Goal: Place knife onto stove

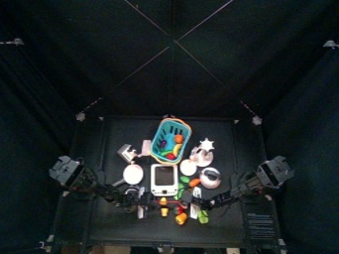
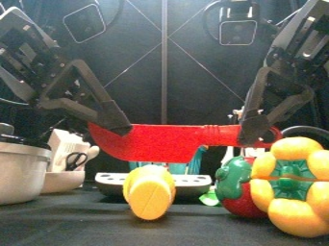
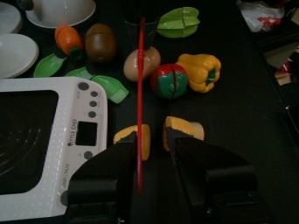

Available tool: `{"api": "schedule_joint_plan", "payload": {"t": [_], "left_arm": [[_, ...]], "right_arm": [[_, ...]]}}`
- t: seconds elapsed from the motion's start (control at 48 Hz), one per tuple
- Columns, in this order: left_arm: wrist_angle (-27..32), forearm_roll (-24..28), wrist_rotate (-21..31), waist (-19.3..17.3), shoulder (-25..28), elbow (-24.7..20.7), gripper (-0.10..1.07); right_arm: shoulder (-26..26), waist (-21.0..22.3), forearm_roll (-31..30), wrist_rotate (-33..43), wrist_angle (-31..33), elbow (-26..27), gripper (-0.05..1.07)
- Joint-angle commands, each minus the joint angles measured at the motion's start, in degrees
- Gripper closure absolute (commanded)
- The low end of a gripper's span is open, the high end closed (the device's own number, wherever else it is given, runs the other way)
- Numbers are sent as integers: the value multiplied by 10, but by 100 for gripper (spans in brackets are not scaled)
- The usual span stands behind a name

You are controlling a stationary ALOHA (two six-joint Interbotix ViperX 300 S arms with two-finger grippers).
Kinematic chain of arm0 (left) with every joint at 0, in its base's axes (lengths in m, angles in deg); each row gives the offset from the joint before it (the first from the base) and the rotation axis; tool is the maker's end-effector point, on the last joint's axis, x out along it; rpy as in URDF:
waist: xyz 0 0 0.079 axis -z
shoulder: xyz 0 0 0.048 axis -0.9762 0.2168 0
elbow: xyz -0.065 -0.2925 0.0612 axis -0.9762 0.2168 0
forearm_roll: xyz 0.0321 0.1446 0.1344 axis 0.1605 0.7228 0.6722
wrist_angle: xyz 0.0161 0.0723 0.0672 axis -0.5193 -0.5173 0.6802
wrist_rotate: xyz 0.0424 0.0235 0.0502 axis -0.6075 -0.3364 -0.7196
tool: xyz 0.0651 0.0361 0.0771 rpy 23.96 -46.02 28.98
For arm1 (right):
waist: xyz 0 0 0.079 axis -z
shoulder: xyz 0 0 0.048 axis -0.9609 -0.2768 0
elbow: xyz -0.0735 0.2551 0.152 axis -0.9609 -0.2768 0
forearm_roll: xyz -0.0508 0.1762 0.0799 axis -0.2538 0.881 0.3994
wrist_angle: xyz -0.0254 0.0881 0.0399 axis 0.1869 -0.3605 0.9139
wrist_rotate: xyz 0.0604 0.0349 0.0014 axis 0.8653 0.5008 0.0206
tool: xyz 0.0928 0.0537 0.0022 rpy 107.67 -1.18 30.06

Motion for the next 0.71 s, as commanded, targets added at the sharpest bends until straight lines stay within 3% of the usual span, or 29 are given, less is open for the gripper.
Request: {"api": "schedule_joint_plan", "payload": {"t": [0.0,0.417,0.688], "left_arm": [[-15,4,-1,-1,-16,-4,25],[-86,4,0,-11,-47,33,25],[-115,4,1,-12,-72,59,25]], "right_arm": [[19,3,1,2,4,4,64],[62,-24,11,2,7,-11,64],[119,-46,56,2,12,-53,64]]}}
